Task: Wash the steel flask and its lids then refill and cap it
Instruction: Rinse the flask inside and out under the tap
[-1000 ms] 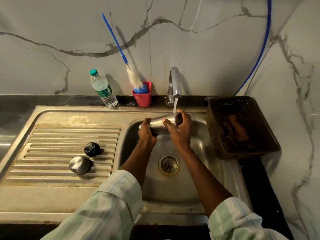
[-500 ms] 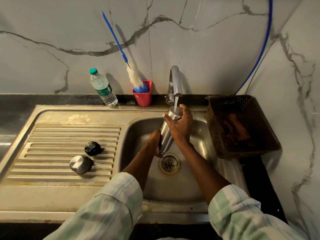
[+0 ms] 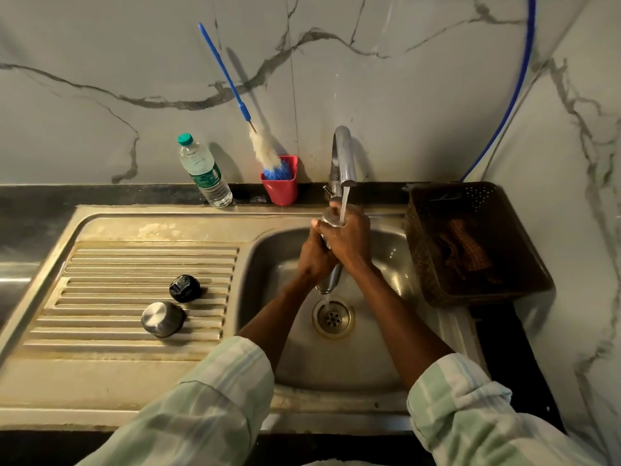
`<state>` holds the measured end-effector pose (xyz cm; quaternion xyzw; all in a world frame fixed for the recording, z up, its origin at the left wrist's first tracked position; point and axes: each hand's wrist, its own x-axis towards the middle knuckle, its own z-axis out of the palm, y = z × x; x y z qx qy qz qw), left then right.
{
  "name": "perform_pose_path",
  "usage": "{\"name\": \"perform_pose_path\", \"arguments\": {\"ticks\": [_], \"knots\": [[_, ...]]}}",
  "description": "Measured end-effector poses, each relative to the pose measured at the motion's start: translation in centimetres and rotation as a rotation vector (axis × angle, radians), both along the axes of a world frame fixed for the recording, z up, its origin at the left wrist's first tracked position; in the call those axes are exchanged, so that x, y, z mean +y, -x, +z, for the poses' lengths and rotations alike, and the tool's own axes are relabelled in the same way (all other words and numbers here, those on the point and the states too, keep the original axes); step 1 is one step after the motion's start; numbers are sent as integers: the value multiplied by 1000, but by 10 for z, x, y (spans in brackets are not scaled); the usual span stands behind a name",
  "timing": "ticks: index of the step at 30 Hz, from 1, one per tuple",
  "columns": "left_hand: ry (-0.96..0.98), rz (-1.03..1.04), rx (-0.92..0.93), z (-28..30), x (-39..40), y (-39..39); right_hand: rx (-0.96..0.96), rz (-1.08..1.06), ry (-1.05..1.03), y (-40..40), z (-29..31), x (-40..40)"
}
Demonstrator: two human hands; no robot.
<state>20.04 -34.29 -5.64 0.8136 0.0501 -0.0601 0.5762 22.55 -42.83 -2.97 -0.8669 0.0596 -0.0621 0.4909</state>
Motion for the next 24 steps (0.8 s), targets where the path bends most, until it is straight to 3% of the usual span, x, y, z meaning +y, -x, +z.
{"name": "perform_pose_path", "arguments": {"ticks": [2, 4, 7, 11, 15, 18, 20, 22, 24], "knots": [[6, 49, -52, -3, 0, -4, -46, 78, 38, 6, -2, 0], [57, 95, -24, -5, 3, -7, -46, 105, -59, 12, -2, -3], [275, 213, 66, -3, 5, -5, 155, 164, -306, 23, 0, -8], [601, 374, 148, -1, 8, -6, 244, 211, -100, 27, -11, -16], [940, 555, 237, -1, 14, -11, 103, 73, 271, 25, -19, -21], [1086, 652, 276, -1, 20, -10, 34, -63, 158, 27, -20, -19], [1212, 725, 320, -2, 18, -7, 10, -161, -53, 30, -16, -14], [1334, 776, 383, -1, 13, -5, 11, -138, -333, 32, -11, -5], [1406, 746, 470, -4, 7, -4, 49, -32, -394, 35, -11, 6]]}}
